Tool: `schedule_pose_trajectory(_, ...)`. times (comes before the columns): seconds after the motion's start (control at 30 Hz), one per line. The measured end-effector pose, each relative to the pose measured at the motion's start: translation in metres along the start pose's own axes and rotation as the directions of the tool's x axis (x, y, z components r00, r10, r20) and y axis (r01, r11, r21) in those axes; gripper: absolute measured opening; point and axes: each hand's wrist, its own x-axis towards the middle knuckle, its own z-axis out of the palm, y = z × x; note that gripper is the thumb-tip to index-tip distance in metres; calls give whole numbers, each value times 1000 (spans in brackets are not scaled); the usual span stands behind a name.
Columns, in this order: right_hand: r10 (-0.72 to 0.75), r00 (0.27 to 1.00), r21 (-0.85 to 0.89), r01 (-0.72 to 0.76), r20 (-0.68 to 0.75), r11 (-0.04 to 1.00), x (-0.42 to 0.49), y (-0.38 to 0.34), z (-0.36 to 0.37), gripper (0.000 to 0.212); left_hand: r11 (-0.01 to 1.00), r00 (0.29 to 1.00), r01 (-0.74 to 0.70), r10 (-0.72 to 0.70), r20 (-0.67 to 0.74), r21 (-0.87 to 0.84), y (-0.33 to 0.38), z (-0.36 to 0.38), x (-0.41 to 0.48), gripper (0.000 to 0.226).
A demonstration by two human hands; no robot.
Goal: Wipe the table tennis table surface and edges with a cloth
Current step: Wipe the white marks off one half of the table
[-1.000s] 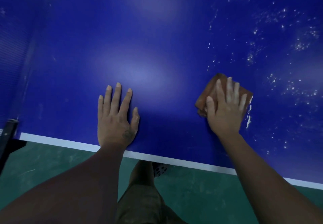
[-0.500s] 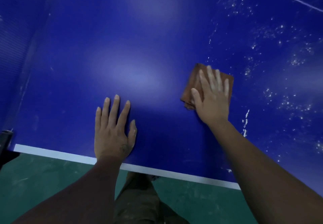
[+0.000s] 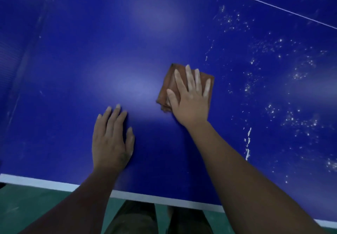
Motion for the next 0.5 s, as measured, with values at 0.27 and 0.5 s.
schedule_pose_trajectory(0.27,56,998,-5,-56,7,998,-3,111,-10,67,977,992,94,-108,-63,-193,78,33,125,59)
schedule_pose_trajectory(0.5,54,998,-43,-54,-14,998,-30,146,-11,65,982,983,183,-182,-35,53,105,64,142,61)
